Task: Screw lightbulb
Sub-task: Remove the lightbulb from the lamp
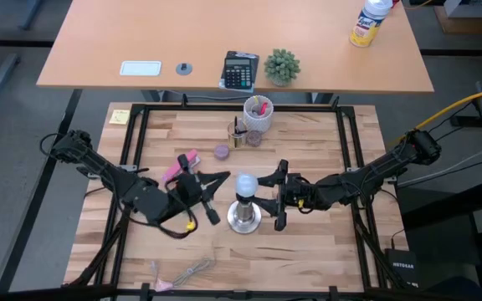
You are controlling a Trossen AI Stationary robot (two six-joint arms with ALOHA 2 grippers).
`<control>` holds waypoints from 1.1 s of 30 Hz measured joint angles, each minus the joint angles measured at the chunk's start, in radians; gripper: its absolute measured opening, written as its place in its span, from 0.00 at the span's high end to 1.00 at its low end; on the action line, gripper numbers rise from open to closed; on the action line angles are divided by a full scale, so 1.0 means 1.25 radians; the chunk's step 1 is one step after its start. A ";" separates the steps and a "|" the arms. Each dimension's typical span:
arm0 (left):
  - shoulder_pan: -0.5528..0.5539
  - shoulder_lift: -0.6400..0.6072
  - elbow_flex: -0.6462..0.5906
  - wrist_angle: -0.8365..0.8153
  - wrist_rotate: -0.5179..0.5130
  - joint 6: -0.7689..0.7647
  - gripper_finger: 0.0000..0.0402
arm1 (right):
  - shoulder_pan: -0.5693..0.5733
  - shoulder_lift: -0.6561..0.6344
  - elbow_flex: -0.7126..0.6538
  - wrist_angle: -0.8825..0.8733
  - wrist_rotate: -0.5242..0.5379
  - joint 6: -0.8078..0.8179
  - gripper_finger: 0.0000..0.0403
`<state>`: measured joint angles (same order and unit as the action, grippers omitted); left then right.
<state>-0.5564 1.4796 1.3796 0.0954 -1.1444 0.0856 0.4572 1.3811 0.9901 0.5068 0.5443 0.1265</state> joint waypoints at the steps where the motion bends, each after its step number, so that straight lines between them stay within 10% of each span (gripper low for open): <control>1: 0.007 0.000 0.000 0.000 0.013 -0.002 0.99 | 0.000 0.000 0.000 0.000 -0.005 0.000 0.44; 33: -0.006 0.000 0.000 -0.002 0.165 -0.027 0.99 | 0.000 0.000 0.000 0.006 0.085 -0.004 0.44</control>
<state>-0.5634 1.4792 1.3796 0.0933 -0.9376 0.0517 0.4572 1.3808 0.9901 0.5138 0.6512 0.1215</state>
